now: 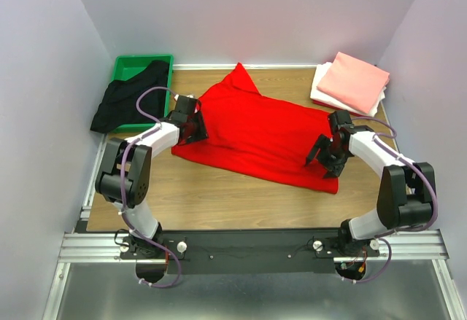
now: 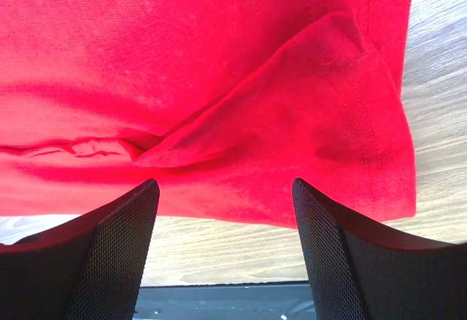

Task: Fold and stack the t-shirts
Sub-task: Fold the tshirt

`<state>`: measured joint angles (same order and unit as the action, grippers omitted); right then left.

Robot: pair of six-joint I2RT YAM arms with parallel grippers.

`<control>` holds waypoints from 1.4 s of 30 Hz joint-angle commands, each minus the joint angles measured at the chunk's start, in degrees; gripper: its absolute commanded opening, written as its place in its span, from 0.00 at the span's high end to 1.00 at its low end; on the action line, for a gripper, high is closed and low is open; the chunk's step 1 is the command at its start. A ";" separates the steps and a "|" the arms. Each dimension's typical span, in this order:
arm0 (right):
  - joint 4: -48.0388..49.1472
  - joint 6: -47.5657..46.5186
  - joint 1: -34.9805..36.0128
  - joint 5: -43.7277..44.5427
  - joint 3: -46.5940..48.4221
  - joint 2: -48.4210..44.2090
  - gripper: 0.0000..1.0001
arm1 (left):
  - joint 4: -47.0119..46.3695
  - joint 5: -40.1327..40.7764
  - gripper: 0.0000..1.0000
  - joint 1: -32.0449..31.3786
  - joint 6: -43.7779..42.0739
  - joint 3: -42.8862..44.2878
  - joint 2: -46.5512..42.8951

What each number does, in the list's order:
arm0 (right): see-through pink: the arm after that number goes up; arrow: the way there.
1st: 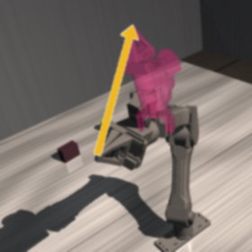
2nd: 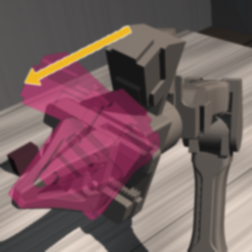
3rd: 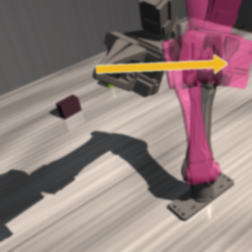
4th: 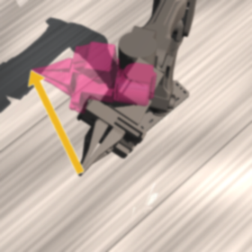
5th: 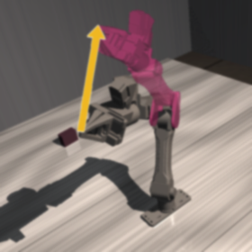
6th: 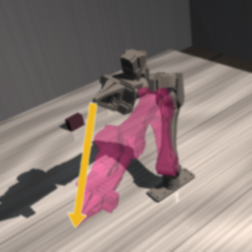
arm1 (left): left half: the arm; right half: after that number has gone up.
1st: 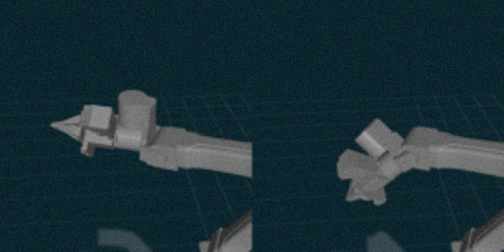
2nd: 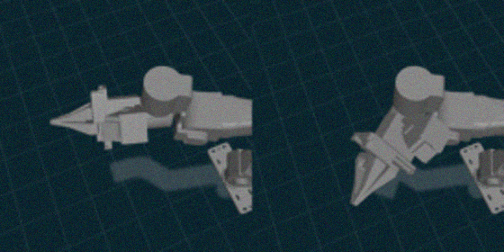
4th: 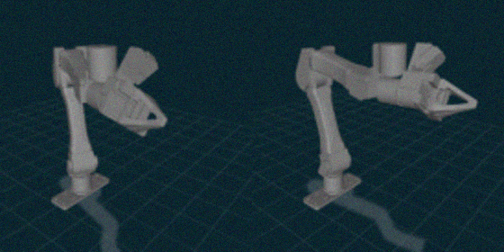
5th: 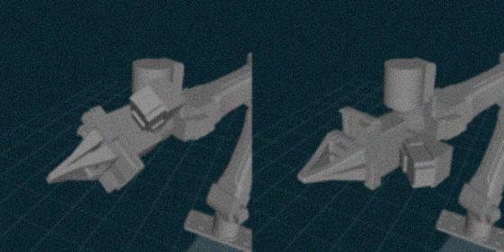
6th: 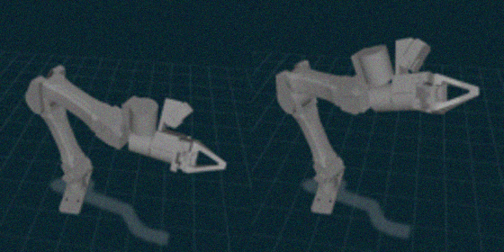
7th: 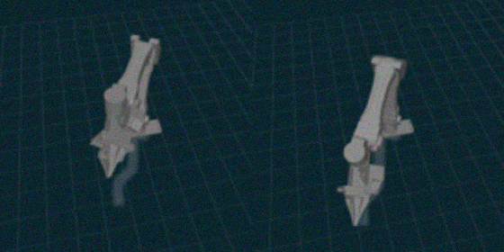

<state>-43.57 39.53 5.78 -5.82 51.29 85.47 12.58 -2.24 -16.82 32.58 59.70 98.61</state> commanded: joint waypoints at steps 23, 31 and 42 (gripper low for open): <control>-1.34 0.46 -0.24 -0.24 1.45 -2.77 0.20 | -1.15 -2.24 1.00 -4.19 0.12 9.37 4.93; -1.34 0.37 -0.24 0.46 1.62 -1.89 0.20 | -1.41 -5.58 1.00 -5.77 0.21 16.67 10.98; -1.34 1.08 -0.24 0.90 1.01 -2.68 0.20 | -1.42 -9.09 1.00 -8.58 -1.20 25.02 16.79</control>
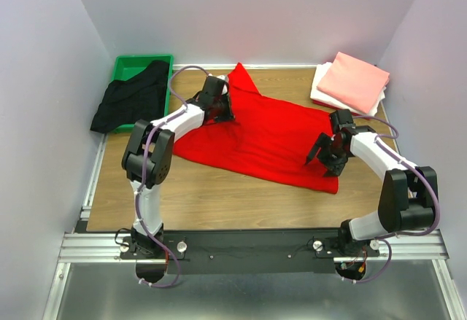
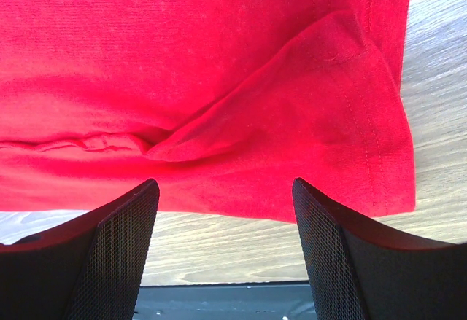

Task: Fold and stack the t-shirts
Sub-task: Fold the tshirt

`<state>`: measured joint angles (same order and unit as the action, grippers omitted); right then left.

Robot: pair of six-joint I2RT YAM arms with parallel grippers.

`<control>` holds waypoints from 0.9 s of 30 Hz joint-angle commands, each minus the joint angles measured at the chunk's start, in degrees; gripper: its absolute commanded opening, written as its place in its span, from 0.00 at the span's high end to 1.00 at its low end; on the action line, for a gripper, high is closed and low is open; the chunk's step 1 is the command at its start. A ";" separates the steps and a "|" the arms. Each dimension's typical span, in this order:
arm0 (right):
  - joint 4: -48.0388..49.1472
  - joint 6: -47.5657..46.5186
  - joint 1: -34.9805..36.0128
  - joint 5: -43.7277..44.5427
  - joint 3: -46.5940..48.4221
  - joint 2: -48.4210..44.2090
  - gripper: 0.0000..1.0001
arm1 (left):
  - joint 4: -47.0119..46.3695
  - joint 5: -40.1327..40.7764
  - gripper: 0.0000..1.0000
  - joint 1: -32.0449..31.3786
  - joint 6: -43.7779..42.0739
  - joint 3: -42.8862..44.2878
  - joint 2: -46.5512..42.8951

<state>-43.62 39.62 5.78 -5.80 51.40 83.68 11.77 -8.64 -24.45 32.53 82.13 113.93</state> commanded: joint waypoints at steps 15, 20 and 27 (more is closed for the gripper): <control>-1.38 0.99 -0.24 2.63 2.39 -1.15 0.19 | 0.09 -4.54 0.99 -2.18 -1.25 6.37 5.16; -1.30 0.38 -0.16 7.99 3.80 -0.63 0.19 | 2.11 -1.12 0.46 -2.10 -1.51 9.36 4.55; -1.30 -0.86 -0.24 17.84 5.99 2.54 0.26 | 2.03 5.04 0.29 1.49 -3.62 4.46 -0.55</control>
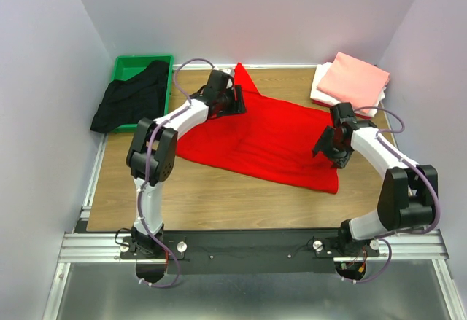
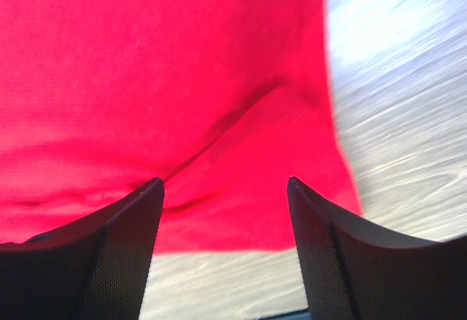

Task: Fold and stack the t-shirts
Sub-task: Fold the tshirt

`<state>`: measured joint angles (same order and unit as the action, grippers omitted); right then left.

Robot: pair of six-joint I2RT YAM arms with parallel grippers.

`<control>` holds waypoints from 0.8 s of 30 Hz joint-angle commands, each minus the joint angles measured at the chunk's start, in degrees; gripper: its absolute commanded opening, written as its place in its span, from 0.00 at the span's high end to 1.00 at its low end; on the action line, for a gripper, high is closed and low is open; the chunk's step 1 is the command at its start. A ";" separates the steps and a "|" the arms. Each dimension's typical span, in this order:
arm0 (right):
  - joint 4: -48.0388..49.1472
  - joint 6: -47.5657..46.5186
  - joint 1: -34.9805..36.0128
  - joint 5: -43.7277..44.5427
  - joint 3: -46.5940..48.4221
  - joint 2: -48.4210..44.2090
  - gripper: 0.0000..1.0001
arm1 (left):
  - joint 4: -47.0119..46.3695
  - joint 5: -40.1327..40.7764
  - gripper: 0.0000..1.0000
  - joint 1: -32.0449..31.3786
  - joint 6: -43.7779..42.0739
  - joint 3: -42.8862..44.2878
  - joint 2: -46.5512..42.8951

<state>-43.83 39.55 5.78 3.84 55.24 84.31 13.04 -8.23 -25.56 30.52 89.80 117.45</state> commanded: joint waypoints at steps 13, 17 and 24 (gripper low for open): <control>4.10 -3.25 -1.91 14.62 2.85 8.41 0.46 | -2.75 7.52 0.29 7.54 -3.10 -20.10 -10.57; 5.42 -3.69 -2.00 15.32 2.94 10.52 0.55 | -3.89 7.70 0.28 7.98 -2.84 -23.69 -11.19; 5.78 -3.51 -2.00 15.41 1.62 10.26 0.71 | -4.51 7.61 0.29 8.51 -2.75 -26.08 -11.54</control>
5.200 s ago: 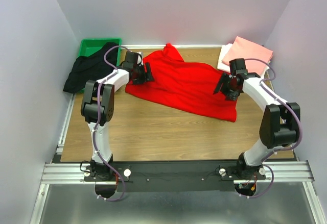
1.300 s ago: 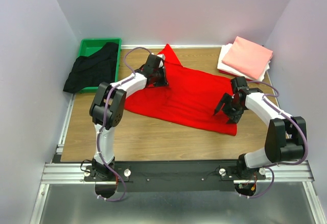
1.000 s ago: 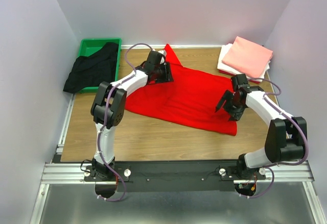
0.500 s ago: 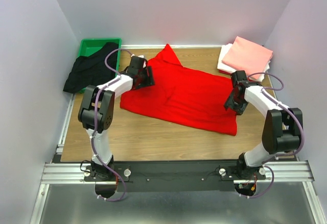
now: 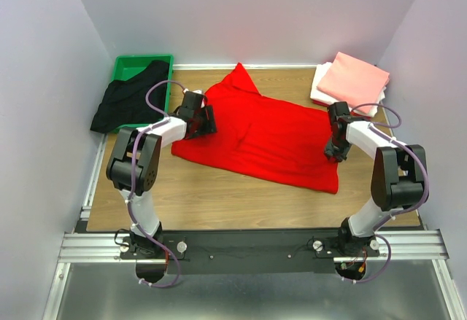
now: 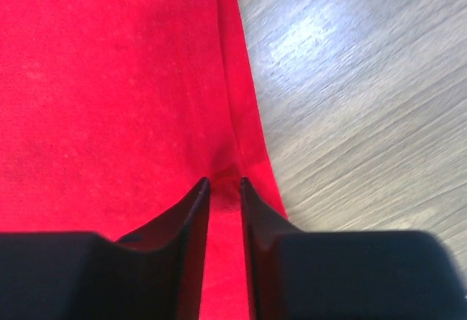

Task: Fold and stack the t-shirts
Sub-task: Fold the tshirt

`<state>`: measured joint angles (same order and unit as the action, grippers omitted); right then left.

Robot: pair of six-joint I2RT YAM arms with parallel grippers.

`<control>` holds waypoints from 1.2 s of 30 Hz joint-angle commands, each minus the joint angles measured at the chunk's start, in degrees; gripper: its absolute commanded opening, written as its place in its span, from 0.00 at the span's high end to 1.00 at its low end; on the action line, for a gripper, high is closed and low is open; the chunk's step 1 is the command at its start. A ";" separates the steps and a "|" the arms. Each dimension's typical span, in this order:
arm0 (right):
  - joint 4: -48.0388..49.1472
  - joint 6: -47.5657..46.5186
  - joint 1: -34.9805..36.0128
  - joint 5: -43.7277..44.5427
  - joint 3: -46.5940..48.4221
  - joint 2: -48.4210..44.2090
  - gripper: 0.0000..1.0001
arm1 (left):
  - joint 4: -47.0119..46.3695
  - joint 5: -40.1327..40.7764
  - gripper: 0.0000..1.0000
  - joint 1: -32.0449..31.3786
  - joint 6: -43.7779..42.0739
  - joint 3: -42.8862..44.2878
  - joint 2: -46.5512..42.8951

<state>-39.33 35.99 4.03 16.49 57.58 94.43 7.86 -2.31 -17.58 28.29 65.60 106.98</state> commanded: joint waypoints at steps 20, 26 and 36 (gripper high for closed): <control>0.05 0.66 -0.69 5.13 -4.76 -2.67 1.00 | -0.47 1.51 0.29 2.91 -0.17 -5.22 -1.42; -1.97 1.45 -0.87 7.50 -5.37 -5.40 1.00 | -0.13 1.78 0.28 3.61 0.44 -6.10 -1.60; -2.68 1.98 -0.96 9.70 -6.25 -5.14 1.00 | -0.30 1.87 0.28 3.70 0.62 -6.54 -2.04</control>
<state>-40.42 36.67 3.62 21.87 52.14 89.21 3.18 -2.37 -14.63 28.99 61.10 104.81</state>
